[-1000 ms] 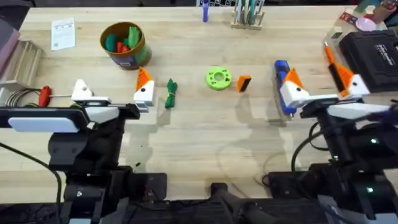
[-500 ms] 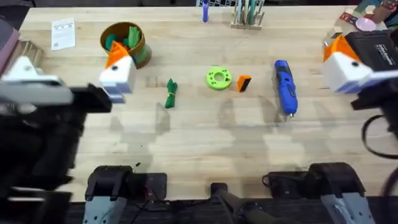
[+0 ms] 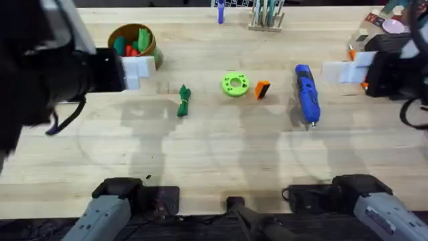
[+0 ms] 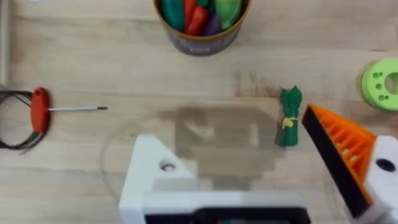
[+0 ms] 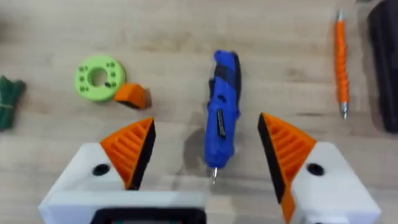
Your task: Pick up the gripper from the table and insert it into the empty holder that is missing its gripper. Then pick up a screw, insert it into the mounting hole, and use the screwdriver to tighten it. Finally, clean up the table by picking up the vegetable and placing it into the bucket.
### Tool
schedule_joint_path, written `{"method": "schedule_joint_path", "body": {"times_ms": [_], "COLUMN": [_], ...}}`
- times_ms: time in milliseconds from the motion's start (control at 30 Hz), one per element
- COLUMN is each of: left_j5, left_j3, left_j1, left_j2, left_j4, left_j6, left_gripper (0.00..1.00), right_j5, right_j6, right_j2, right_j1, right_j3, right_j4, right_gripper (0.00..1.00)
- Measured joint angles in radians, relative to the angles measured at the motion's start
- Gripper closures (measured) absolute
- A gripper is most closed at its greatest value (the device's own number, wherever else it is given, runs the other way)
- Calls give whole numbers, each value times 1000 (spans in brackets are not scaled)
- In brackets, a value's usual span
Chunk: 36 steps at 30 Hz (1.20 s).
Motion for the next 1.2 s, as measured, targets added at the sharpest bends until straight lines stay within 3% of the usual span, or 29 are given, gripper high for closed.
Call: {"method": "schedule_joint_path", "body": {"times_ms": [167, 467, 600, 867, 1200], "left_j5": [0, 8, 12, 32, 81], "left_j3": [44, 51, 56, 58, 58], "left_j1": [0, -9, -69, -201, -260], "left_j2": [144, 288, 345, 534, 720], "left_j4": [-50, -96, -125, -117, 25], "left_j6": [-23, -33, -50, -157, -197], "left_gripper": [15, 15, 15, 14, 15], "right_j5": [0, -1, -3, -4, -4], "right_j6": [0, 0, 0, 0, 0], "right_j2": [101, 151, 152, 152, 152], "right_j1": [0, 0, 0, 0, 0], "right_j3": [31, 33, 33, 33, 33], "right_j4": [-75, -116, -116, -116, -116], "right_gripper": [9, 9, 9, 7, 10]}}
